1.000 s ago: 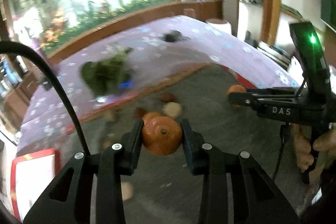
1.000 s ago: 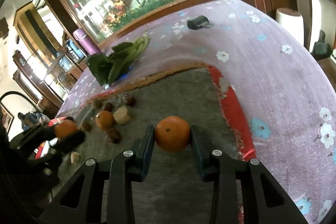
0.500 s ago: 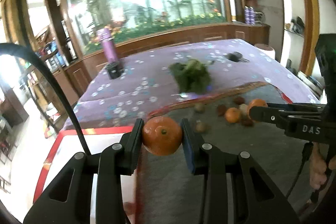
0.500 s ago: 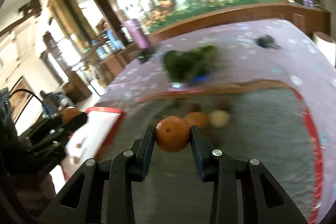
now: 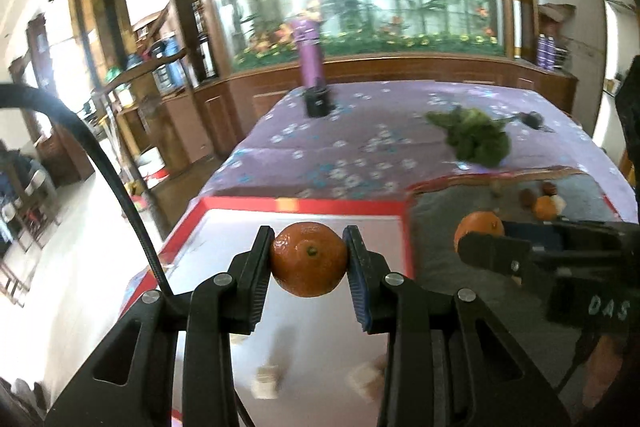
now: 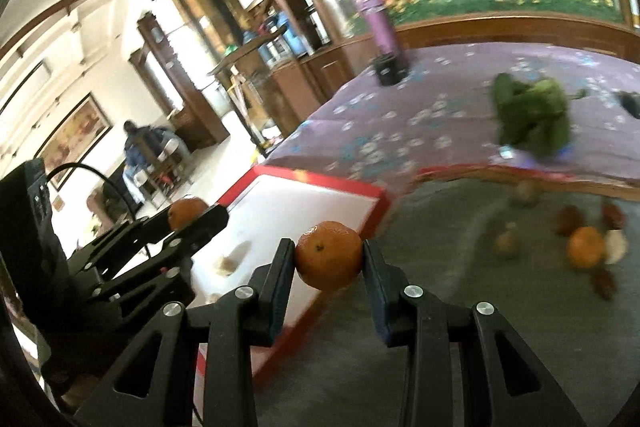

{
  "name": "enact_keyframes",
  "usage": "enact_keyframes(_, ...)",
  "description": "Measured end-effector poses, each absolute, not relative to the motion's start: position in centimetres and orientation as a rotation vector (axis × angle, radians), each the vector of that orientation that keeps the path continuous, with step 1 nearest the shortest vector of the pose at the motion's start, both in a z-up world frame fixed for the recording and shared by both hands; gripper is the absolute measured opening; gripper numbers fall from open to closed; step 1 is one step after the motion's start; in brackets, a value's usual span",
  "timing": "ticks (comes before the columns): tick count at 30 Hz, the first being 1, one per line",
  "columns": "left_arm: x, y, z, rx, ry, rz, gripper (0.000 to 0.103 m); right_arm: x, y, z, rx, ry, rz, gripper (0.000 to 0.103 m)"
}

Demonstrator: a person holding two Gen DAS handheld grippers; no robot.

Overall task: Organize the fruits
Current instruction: 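Carry both oranges in the grippers over the white tray, then open both grippers to drop the oranges into the white tray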

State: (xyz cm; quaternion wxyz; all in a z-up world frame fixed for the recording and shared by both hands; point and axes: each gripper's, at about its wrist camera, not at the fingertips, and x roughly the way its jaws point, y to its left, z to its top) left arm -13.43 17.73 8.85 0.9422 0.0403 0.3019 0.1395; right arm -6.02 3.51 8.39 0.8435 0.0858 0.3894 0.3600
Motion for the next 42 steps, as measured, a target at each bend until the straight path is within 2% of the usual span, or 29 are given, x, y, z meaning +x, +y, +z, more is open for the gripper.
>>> enact_keyframes(14,-14.1,22.9,6.1,0.053,0.662,0.399,0.033,-7.6,11.7,5.1,0.054,0.904,0.843,0.034)
enact_keyframes(36,-13.8,24.1,4.4,0.074,0.715,0.455,0.034,-8.1,12.8,4.6,0.021,0.921,0.872,0.037)
enact_keyframes(42,-14.1,23.1,6.0,0.087,0.675,0.45,0.039,-8.0,11.1,5.4,0.048,0.884,0.85,0.037)
